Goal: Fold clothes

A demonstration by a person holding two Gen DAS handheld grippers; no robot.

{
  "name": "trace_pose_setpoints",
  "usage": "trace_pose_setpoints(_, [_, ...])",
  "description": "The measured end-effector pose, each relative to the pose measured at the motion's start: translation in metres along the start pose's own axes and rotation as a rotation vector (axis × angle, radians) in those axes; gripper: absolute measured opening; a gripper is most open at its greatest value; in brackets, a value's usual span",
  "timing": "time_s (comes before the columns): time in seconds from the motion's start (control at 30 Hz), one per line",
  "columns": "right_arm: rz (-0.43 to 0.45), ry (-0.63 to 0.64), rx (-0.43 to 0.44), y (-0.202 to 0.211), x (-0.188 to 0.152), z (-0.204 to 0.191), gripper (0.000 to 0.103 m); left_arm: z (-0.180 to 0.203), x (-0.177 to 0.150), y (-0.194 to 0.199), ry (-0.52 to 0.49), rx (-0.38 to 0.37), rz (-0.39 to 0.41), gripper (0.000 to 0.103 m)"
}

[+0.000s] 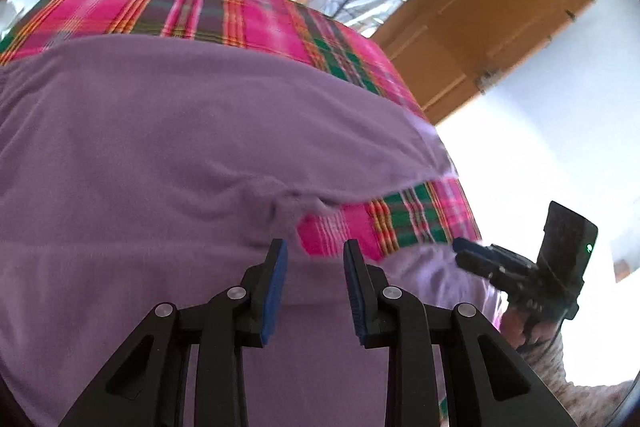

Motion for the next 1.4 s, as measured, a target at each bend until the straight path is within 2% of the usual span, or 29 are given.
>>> trace_pose_setpoints(0.13, [-0.01,0.02,-0.163,0.019,-0.035,0.011,0.027,0.015,-0.017,-0.004,-0.034,-0.044,-0.044,0.029])
trace_pose_setpoints(0.3, [0.034,-0.048,-0.268,0.021,-0.052,0.028,0.027,0.02,-0.032,-0.023,-0.029,-0.021,-0.108,0.029])
trace_pose_setpoints(0.47, [0.088,-0.14,-0.352,0.036,-0.057,0.059,0.024,0.016,-0.028,-0.035,-0.033,0.025,-0.105,0.029])
trace_pose_setpoints(0.53, [0.107,-0.172,-0.398,0.042,-0.057,0.073,0.018,0.015,-0.025,-0.04,-0.028,0.032,-0.097,0.029])
trace_pose_setpoints(0.63, [0.129,-0.202,-0.459,0.057,-0.062,0.092,0.016,0.01,-0.019,-0.046,0.017,0.026,-0.081,0.029])
trace_pose_setpoints(0.67, [0.136,-0.209,-0.471,0.063,-0.065,0.097,0.01,0.008,-0.016,-0.047,0.033,0.024,-0.076,0.029])
trace_pose_setpoints(0.7, [0.145,-0.221,-0.485,0.07,-0.068,0.102,0.008,0.006,-0.014,-0.049,0.049,0.021,-0.069,0.029])
trace_pose_setpoints(0.73, [0.148,-0.234,-0.536,0.079,-0.073,0.11,0.013,0.006,-0.013,-0.05,0.056,0.022,-0.065,0.029])
trace_pose_setpoints(0.77, [0.157,-0.252,-0.575,0.088,-0.078,0.118,0.01,0.006,-0.012,-0.052,0.06,0.024,-0.062,0.029])
trace_pose_setpoints(0.83, [0.198,-0.351,-0.572,0.112,-0.091,0.133,0.011,0.009,-0.011,-0.053,0.059,0.038,-0.057,0.029])
trace_pose_setpoints(0.87, [0.213,-0.391,-0.579,0.121,-0.096,0.138,0.016,0.01,-0.011,-0.053,0.049,0.048,-0.056,0.029])
trace_pose_setpoints(0.97, [0.244,-0.449,-0.686,0.148,-0.113,0.148,0.022,0.014,-0.012,-0.052,0.035,0.07,-0.055,0.029])
trace_pose_setpoints(1.1, [0.271,-0.577,-0.642,0.165,-0.136,0.161,0.028,0.019,-0.016,-0.05,0.03,0.074,-0.061,0.029])
trace_pose_setpoints(1.2, [0.29,-0.622,-0.581,0.166,-0.146,0.164,0.029,0.02,-0.018,-0.049,0.025,0.082,-0.066,0.029])
trace_pose_setpoints(1.3, [0.299,-0.644,-0.522,0.162,-0.15,0.164,0.029,0.021,-0.02,-0.047,0.028,0.083,-0.068,0.029])
trace_pose_setpoints(1.4, [0.308,-0.633,-0.521,0.161,-0.151,0.162,0.023,0.021,-0.022,-0.045,0.035,0.088,-0.067,0.029])
Point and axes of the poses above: each gripper's, at about its wrist camera, not at the fingertips, and y roughly against the way its jaws point, z to its right, x to its top, the point moved 4 cm from there along -y, roughly the way its jaws point, and after that the axes turned 9 degrees about z, right-handed, at the moved point
